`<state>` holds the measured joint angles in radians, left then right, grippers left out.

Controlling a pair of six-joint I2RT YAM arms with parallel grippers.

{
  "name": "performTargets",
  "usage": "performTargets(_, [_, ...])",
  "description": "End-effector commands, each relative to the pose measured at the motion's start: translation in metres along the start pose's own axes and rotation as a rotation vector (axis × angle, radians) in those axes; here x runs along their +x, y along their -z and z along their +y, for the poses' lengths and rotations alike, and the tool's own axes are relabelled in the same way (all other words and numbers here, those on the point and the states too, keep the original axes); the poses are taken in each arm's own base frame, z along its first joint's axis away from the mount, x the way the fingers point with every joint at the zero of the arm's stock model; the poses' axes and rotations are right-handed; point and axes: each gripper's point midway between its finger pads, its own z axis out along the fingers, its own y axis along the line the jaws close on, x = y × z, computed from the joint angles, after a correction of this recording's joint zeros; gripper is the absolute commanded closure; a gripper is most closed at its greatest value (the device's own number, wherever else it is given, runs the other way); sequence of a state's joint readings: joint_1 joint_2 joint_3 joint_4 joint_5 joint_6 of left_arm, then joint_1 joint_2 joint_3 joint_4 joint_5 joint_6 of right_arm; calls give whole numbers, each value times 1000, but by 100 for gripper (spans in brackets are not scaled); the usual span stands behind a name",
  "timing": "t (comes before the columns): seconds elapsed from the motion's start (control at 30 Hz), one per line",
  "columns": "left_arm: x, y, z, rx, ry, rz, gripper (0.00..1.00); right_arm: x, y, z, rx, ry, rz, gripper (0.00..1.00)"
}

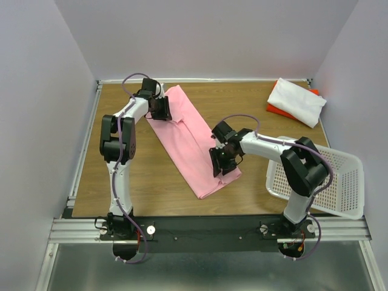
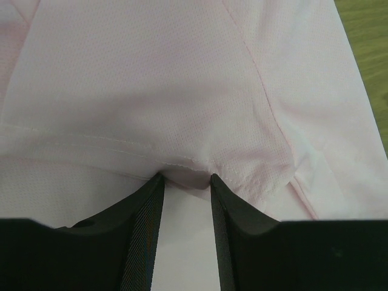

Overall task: Fold and stack the t-shirts
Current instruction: Fold the tshirt

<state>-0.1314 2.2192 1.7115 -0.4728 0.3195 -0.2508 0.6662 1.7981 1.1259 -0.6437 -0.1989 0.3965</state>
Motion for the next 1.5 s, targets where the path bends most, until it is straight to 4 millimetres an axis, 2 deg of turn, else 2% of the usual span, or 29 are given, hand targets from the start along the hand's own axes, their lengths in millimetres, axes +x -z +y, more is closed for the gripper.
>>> performTargets(0.0, [4,-26,-11,37,-30,29,55,11,-16,18,-27,15,51,47])
performTargets(0.27, [-9,-53,-45,129,-74,16,55,9,-24,41,-53,32,59,47])
performTargets(0.43, [-16,-60,-65,189,-98,0,55,6,-30,59,-91,46,71,47])
performTargets(0.63, [-19,-70,-76,237,-116,-11,55,2,-31,71,-117,77,73,47])
performTargets(0.83, [-34,-72,-89,286,-121,-38,55,0,-26,81,-146,82,69,46])
performTargets(1.0, [-58,-50,-109,333,-147,-103,55,0,-2,84,-149,47,25,45])
performTargets(1.03, [-63,-45,-113,340,-151,-116,55,-1,9,86,-152,43,7,43])
performTargets(1.13, [-78,-22,-125,363,-169,-157,55,-1,26,81,-119,-3,-28,41])
performTargets(1.17, [-85,-9,-131,369,-179,-180,55,-3,37,82,-121,-11,-59,39])
performTargets(1.23, [-93,7,-138,377,-194,-206,55,0,45,73,-66,-64,-72,37])
performTargets(1.27, [-97,24,-145,381,-208,-227,55,0,54,70,-55,-78,-90,37])
performTargets(1.33, [-96,38,-146,369,-215,-236,55,12,54,52,23,-130,-85,35])
performTargets(1.37, [-91,51,-146,357,-216,-234,55,16,55,47,43,-142,-83,34])
performTargets(1.47, [-69,64,-133,287,-215,-208,55,37,51,28,98,-169,-56,34])
